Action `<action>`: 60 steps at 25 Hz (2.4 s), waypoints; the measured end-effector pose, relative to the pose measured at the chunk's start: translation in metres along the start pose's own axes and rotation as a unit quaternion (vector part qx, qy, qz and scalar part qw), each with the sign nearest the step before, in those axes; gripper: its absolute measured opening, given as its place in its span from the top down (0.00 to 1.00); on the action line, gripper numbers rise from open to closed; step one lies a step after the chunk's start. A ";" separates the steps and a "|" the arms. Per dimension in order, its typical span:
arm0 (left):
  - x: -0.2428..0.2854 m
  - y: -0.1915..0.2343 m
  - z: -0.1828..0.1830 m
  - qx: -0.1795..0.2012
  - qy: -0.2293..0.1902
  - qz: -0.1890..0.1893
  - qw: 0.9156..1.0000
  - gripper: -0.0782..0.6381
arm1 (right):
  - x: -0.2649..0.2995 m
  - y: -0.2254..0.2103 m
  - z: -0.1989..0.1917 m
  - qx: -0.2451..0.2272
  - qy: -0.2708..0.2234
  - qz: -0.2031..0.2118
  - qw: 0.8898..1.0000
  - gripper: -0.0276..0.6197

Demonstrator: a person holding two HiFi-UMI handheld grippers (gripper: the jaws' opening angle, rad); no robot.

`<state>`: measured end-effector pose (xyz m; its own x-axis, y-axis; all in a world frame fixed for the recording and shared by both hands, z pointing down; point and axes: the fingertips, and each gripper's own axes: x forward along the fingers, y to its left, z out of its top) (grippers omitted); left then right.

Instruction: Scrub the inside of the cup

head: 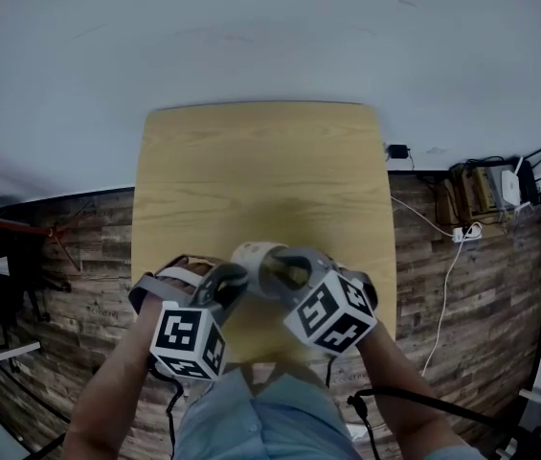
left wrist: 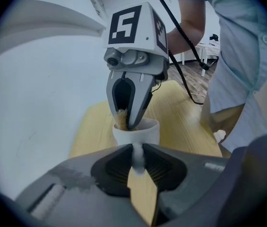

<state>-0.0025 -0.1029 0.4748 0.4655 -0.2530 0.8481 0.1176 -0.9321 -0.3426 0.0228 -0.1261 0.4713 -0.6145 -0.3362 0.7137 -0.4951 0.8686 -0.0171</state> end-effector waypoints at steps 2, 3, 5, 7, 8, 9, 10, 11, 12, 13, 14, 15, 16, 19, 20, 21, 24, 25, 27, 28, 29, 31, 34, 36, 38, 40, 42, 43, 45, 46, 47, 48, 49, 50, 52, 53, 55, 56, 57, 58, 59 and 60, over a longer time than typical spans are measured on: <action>0.000 0.000 0.001 0.001 0.001 0.001 1.000 0.76 | 0.000 -0.001 -0.003 -0.018 0.013 -0.014 1.000 0.87; 0.000 0.000 0.002 0.002 0.001 0.002 1.000 0.76 | -0.001 -0.001 -0.005 -0.026 0.020 -0.018 0.999 0.87; 0.000 0.000 0.003 0.003 0.001 0.004 1.000 0.76 | -0.001 -0.002 -0.010 -0.037 0.032 -0.023 0.999 0.87; 0.001 0.000 0.005 0.001 0.001 0.006 1.000 0.76 | -0.001 -0.002 -0.016 -0.041 0.043 -0.022 0.998 0.87; 0.001 0.000 0.005 0.000 0.001 0.007 1.000 0.76 | -0.001 -0.001 -0.020 -0.042 0.048 -0.021 0.998 0.87; 0.001 0.000 0.006 -0.001 0.002 0.009 1.000 0.76 | -0.001 0.000 -0.023 -0.042 0.053 -0.020 0.998 0.87; 0.001 -0.001 0.007 -0.002 0.002 0.010 1.000 0.76 | -0.002 0.002 -0.027 -0.042 0.058 -0.018 0.997 0.87; 0.000 -0.001 0.007 -0.002 0.002 0.010 1.000 0.76 | -0.003 0.004 -0.031 -0.041 0.063 -0.014 0.997 0.87; 0.000 -0.001 0.008 -0.003 0.002 0.011 1.000 0.76 | -0.003 0.006 -0.034 -0.040 0.067 -0.010 0.997 0.87; 0.000 0.000 0.008 -0.003 0.003 0.012 1.000 0.76 | -0.004 0.008 -0.037 -0.038 0.071 -0.006 0.997 0.87; 0.000 0.000 0.008 -0.003 0.004 0.012 1.000 0.76 | -0.005 0.010 -0.039 -0.034 0.073 -0.001 0.997 0.87; 0.000 0.000 0.009 -0.002 0.005 0.013 1.000 0.76 | -0.006 0.012 -0.041 -0.028 0.075 0.006 0.997 0.87; 0.001 0.000 0.009 -0.002 0.006 0.014 1.000 0.76 | -0.006 0.014 -0.041 -0.018 0.074 0.015 0.997 0.87; 0.002 -0.001 0.011 0.000 0.008 0.016 1.000 0.76 | -0.008 0.024 -0.037 0.035 0.054 0.055 0.996 0.87; 0.003 -0.002 0.012 0.001 0.008 0.015 1.000 0.76 | -0.010 0.027 -0.034 0.055 0.043 0.067 0.995 0.87; 0.004 -0.004 0.013 0.003 0.009 0.014 1.000 0.76 | -0.011 0.029 -0.030 0.072 0.030 0.077 0.994 0.87; 0.005 -0.008 0.015 0.012 0.014 0.010 1.000 0.76 | -0.016 0.028 -0.019 0.106 -0.003 0.079 0.991 0.87; 0.005 -0.008 0.014 0.014 0.016 0.009 1.000 0.76 | -0.018 0.025 -0.016 0.110 -0.009 0.072 0.991 0.87; 0.005 -0.008 0.014 0.017 0.018 0.008 1.000 0.76 | -0.021 0.020 -0.013 0.114 -0.018 0.059 0.992 0.87; 0.005 -0.008 0.013 0.018 0.018 0.007 1.000 0.76 | -0.022 0.017 -0.011 0.115 -0.022 0.053 0.992 0.87; 0.004 -0.008 0.013 0.018 0.018 0.006 1.000 0.76 | -0.023 0.015 -0.010 0.115 -0.025 0.047 0.992 0.87; 0.004 -0.008 0.013 0.019 0.018 0.004 1.000 0.76 | -0.026 0.011 -0.010 0.114 -0.029 0.035 0.992 0.87; 0.004 -0.008 0.013 0.020 0.017 0.004 1.000 0.76 | -0.028 0.006 -0.010 0.107 -0.030 0.015 0.994 0.87; 0.004 -0.007 0.013 0.020 0.017 0.005 1.000 0.76 | -0.030 0.002 -0.011 0.103 -0.031 0.003 0.994 0.87; 0.004 -0.007 0.013 0.020 0.017 0.006 1.000 0.76 | -0.031 -0.001 -0.013 0.099 -0.032 -0.009 0.995 0.87; 0.003 -0.007 0.013 0.020 0.016 0.005 1.000 0.76 | -0.032 -0.004 -0.016 0.099 -0.032 -0.021 0.994 0.87; 0.003 -0.008 0.014 0.019 0.015 0.004 1.000 0.76 | -0.033 -0.006 -0.020 0.102 -0.030 -0.027 0.994 0.87; 0.003 -0.008 0.015 0.018 0.015 0.005 1.000 0.76 | -0.033 -0.006 -0.022 0.102 -0.028 -0.030 0.994 0.87; 0.003 -0.008 0.018 0.018 0.013 0.005 1.000 0.76 | -0.033 -0.007 -0.029 0.101 -0.020 -0.035 0.994 0.87; 0.004 -0.008 0.019 0.018 0.013 0.006 1.000 0.76 | -0.033 -0.007 -0.033 0.100 -0.016 -0.037 0.994 0.87; 0.005 -0.007 0.020 0.017 0.013 0.006 1.000 0.76 | -0.032 -0.007 -0.038 0.100 -0.011 -0.039 0.994 0.87; 0.006 -0.007 0.021 0.017 0.014 0.007 1.000 0.76 | -0.032 -0.007 -0.042 0.101 -0.008 -0.040 0.994 0.87; 0.006 -0.006 0.021 0.016 0.014 0.008 1.000 0.76 | -0.033 -0.007 -0.046 0.104 -0.006 -0.041 0.994 0.87; 0.006 -0.006 0.022 0.015 0.014 0.009 1.000 0.76 | -0.034 -0.006 -0.049 0.107 -0.004 -0.043 0.993 0.87; 0.004 -0.006 0.024 0.013 0.015 0.012 1.000 0.76 | -0.036 -0.002 -0.055 0.115 -0.002 -0.044 0.992 0.87; 0.004 -0.007 0.024 0.012 0.015 0.013 1.000 0.76 | -0.038 0.002 -0.057 0.120 -0.002 -0.044 0.992 0.87; 0.004 -0.007 0.023 0.011 0.015 0.013 1.000 0.76 | -0.039 0.008 -0.059 0.132 -0.004 -0.042 0.990 0.87; 0.004 -0.007 0.023 0.012 0.016 0.013 1.000 0.76 | -0.039 0.011 -0.060 0.137 -0.005 -0.040 0.990 0.87; 0.004 -0.007 0.023 0.013 0.016 0.014 1.000 0.76 | -0.039 0.014 -0.060 0.143 -0.006 -0.038 0.989 0.87; 0.004 -0.007 0.023 0.015 0.018 0.014 1.000 0.76 | -0.038 0.017 -0.059 0.148 -0.007 -0.036 0.988 0.87; 0.004 -0.007 0.023 0.018 0.019 0.015 1.000 0.76 | -0.038 0.020 -0.059 0.153 -0.008 -0.034 0.988 0.87; 0.005 -0.008 0.024 0.022 0.021 0.016 0.999 0.76 | -0.038 0.023 -0.058 0.158 -0.010 -0.032 0.987 0.87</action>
<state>0.0196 -0.0907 0.4719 0.4323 -0.2942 0.8524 0.1416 -0.9114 -0.3864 0.0698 -0.0724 0.4843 -0.5860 -0.3960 0.7069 -0.6981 0.6896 -0.1924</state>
